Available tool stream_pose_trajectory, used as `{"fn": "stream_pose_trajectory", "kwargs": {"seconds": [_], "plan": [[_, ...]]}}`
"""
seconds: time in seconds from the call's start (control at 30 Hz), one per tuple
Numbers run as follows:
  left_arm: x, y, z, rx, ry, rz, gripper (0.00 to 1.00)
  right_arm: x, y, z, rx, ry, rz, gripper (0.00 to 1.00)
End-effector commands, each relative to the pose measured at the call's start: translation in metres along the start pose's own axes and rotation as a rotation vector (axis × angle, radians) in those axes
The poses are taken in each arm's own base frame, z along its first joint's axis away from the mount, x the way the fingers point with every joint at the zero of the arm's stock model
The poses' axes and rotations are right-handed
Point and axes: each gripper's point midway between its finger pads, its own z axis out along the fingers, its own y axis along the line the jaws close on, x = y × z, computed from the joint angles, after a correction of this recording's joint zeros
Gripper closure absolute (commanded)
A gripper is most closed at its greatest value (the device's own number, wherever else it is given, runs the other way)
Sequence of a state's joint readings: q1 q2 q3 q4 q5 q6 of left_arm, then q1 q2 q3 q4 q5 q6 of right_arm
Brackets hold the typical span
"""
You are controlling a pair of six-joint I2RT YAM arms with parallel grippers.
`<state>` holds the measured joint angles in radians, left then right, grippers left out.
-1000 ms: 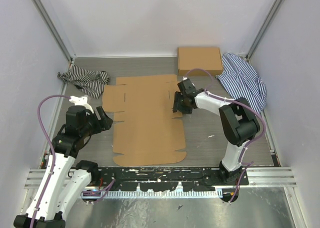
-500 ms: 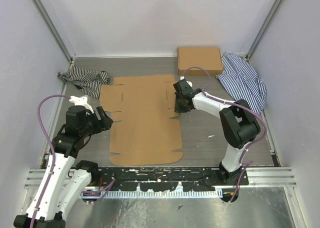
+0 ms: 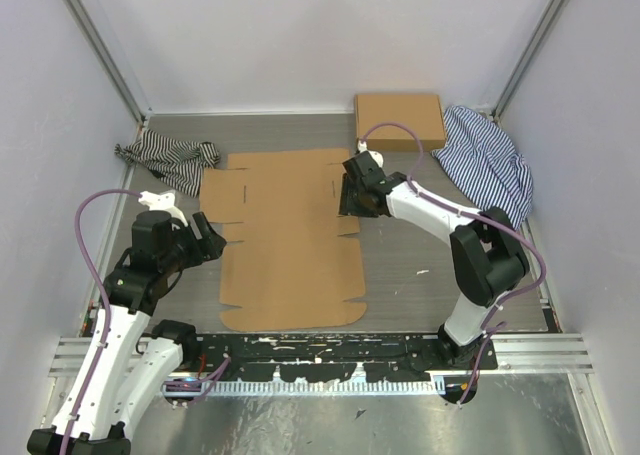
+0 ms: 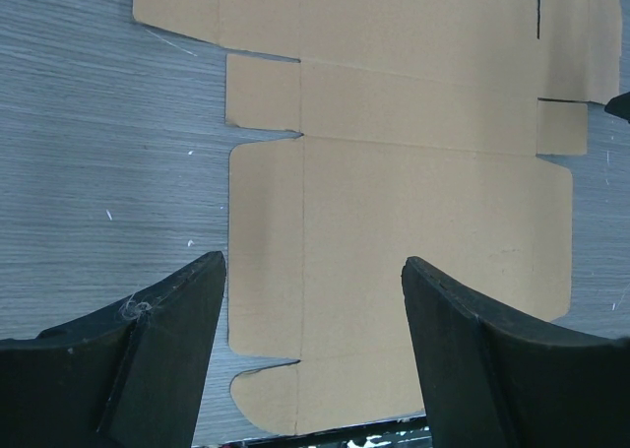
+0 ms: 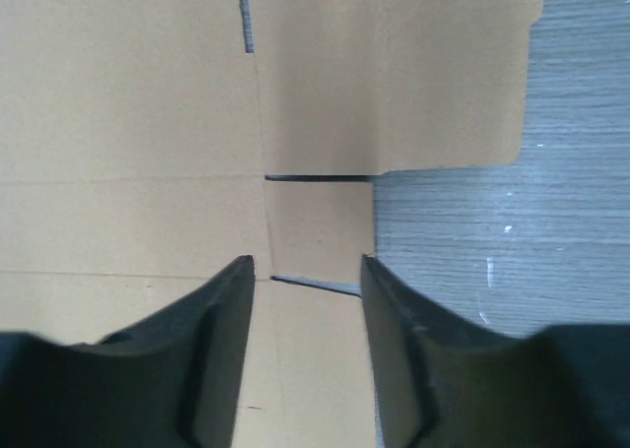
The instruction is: Fold the paper box
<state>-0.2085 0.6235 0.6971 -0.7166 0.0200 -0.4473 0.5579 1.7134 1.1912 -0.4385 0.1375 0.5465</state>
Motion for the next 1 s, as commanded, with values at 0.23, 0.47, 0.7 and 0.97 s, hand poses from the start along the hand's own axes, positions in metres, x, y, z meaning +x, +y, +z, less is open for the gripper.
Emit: {"fn": "stream_pose_trajectory", "kwargs": {"seconds": [0.23,0.47,0.7,0.97], "plan": [[-0.002,-0.004,-0.001,0.021,-0.012,0.002,0.21,-0.004,-0.014,0.002,0.091,-0.047,0.046,0.11],[-0.003,-0.004,-0.002,0.023,-0.017,0.002,0.21,0.012,-0.002,0.025,0.031,0.024,0.041,0.24],[-0.003,-0.004,-0.002,0.023,-0.016,0.001,0.21,0.021,-0.006,0.033,0.033,0.04,0.064,0.28],[-0.003,-0.005,-0.002,0.024,-0.017,0.002,0.21,0.034,0.007,0.04,-0.051,0.089,0.057,0.45]]}}
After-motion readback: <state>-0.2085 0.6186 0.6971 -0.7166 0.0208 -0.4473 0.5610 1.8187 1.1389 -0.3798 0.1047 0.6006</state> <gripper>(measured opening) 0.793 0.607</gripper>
